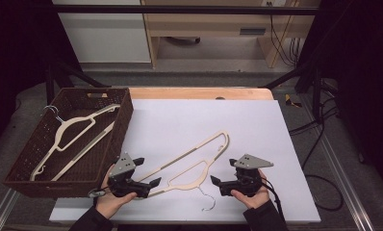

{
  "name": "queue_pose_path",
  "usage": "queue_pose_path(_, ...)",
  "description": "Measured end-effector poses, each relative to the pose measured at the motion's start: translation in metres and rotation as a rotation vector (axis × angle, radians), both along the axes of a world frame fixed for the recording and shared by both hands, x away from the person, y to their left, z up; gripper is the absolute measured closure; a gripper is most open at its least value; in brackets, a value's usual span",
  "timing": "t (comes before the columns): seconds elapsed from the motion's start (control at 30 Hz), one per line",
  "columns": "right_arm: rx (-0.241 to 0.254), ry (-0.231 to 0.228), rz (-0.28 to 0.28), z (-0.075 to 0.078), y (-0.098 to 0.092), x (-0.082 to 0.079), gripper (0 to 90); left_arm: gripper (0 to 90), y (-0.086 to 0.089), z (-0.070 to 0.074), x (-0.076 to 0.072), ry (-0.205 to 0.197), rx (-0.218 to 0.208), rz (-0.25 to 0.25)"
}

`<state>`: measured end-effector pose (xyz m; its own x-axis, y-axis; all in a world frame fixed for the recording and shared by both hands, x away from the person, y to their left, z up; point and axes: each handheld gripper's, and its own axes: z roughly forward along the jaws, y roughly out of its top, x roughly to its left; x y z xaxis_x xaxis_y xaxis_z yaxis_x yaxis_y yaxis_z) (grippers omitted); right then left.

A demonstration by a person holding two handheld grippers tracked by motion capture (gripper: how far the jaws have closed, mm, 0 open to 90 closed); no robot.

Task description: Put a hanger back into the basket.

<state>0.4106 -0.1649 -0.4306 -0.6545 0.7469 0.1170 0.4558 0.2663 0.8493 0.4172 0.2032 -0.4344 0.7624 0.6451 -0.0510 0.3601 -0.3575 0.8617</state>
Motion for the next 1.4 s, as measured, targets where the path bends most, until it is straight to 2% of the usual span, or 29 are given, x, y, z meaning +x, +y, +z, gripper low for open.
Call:
queue_pose_path(0.17, -0.022, 0.030, 0.018, -0.008, 0.012, -0.001, 12.1, 7.0, -0.001, -0.008, 0.000, 0.015, 0.010, -0.018)
queue_pose_path(0.27, -0.053, 0.051, 0.032, -0.014, 0.019, 0.000, 15.6, 7.0, -0.002, -0.010, 0.000, 0.028, 0.014, -0.026)
queue_pose_path(0.4, -0.098, 0.078, 0.043, -0.022, 0.028, -0.001, 24.8, 7.0, -0.003, -0.013, 0.000, 0.034, 0.031, -0.026)
queue_pose_path(0.5, -0.125, 0.098, 0.049, -0.027, 0.033, -0.002, 31.7, 7.1, -0.004, -0.014, 0.000, 0.035, 0.028, -0.028)
queue_pose_path(0.57, -0.142, 0.097, 0.051, -0.031, 0.036, -0.003, 36.8, 7.2, -0.004, -0.014, 0.000, 0.036, 0.027, -0.032)
queue_pose_path(0.67, -0.172, 0.103, 0.060, -0.035, 0.039, -0.003, 39.7, 7.2, -0.004, -0.014, 0.000, 0.037, 0.027, -0.031)
queue_pose_path(0.9, -0.208, 0.115, 0.070, -0.040, 0.043, -0.003, 48.7, 7.4, -0.002, -0.015, 0.000, 0.038, 0.020, -0.030)
queue_pose_path(0.93, -0.207, 0.129, 0.065, -0.040, 0.044, -0.004, 50.2, 7.5, -0.002, -0.015, 0.000, 0.038, 0.022, -0.030)
queue_pose_path(1.03, -0.212, 0.136, 0.068, -0.042, 0.045, -0.003, 55.5, 7.5, -0.002, -0.015, 0.000, 0.040, 0.020, -0.029)
queue_pose_path(1.23, -0.209, 0.163, 0.102, -0.042, 0.054, -0.008, 65.9, 7.7, -0.003, -0.016, 0.000, 0.042, 0.023, -0.029)
queue_pose_path(1.33, -0.232, 0.166, 0.106, -0.044, 0.062, -0.010, 70.1, 7.7, -0.003, -0.016, 0.000, 0.039, 0.024, -0.030)
queue_pose_path(1.4, -0.259, 0.151, 0.093, -0.044, 0.065, -0.011, 73.9, 7.7, -0.002, -0.015, 0.000, 0.038, 0.023, -0.029)
